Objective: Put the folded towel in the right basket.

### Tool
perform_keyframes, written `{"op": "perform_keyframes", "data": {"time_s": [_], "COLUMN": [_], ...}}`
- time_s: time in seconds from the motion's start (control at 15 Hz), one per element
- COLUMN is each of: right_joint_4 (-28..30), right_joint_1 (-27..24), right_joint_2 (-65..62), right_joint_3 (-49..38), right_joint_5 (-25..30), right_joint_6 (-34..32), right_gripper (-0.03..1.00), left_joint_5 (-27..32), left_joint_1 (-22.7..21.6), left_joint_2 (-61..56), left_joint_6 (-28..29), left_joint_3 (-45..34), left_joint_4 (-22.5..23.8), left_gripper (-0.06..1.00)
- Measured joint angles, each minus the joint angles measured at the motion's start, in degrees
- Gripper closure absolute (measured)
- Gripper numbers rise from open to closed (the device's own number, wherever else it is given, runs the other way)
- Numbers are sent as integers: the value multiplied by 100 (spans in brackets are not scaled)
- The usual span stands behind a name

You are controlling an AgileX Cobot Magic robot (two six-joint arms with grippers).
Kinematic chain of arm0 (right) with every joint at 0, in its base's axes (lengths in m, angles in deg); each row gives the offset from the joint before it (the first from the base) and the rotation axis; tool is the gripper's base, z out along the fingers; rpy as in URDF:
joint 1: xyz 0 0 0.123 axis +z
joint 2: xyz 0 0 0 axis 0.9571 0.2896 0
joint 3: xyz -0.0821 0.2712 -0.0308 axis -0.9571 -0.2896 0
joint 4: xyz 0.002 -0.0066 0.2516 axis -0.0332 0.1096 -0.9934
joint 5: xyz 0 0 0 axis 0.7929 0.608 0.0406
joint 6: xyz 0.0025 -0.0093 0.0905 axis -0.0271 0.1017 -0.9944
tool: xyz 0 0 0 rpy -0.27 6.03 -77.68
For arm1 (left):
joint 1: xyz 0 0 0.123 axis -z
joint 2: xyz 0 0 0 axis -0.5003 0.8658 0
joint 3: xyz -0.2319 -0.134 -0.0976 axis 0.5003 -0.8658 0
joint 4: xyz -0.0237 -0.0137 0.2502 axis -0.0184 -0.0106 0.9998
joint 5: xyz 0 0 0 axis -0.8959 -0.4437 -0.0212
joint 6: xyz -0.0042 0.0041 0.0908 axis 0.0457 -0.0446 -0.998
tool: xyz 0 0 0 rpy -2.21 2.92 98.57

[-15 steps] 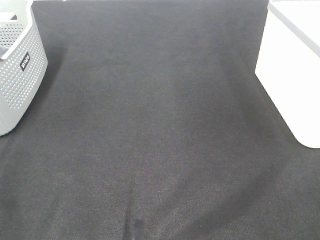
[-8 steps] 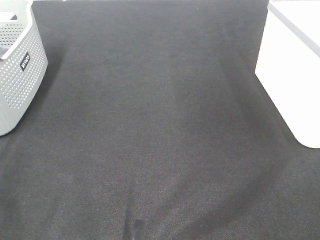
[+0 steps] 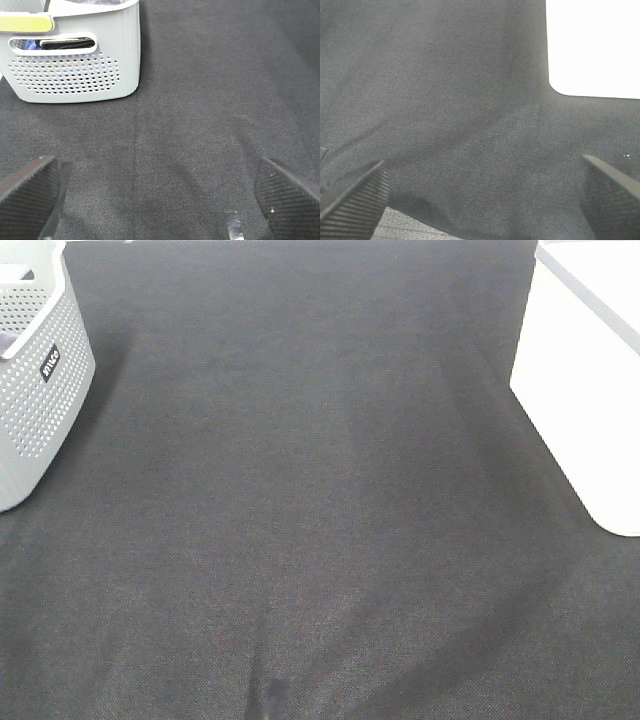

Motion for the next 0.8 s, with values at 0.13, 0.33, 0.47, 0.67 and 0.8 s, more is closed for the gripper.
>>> {"op": "perform_keyframes", "data": {"time_s": [0.13,0.33,0.47,0.67,0.8], "right_joint_4": [0,-6,-6,-6,-6], "right_joint_1": [0,0,0,0,0], "right_joint_2": [0,0,0,0,0], "right_joint_3": [0,0,0,0,0], "right_joint_5": [0,0,0,0,0], "right_joint_6": [0,0,0,0,0], "right_gripper": [1,1,1,2,2], "left_joint_5": [0,0,0,0,0], "left_joint_1": [0,0,0,0,0], "left_joint_2": [0,0,0,0,0], "left_joint_6": [0,0,0,0,0], "left_joint_3": [0,0,0,0,0], "left_joint_4": [0,0,0,0,0], "left_gripper": [-4,-4,-4,-4,-4]}}
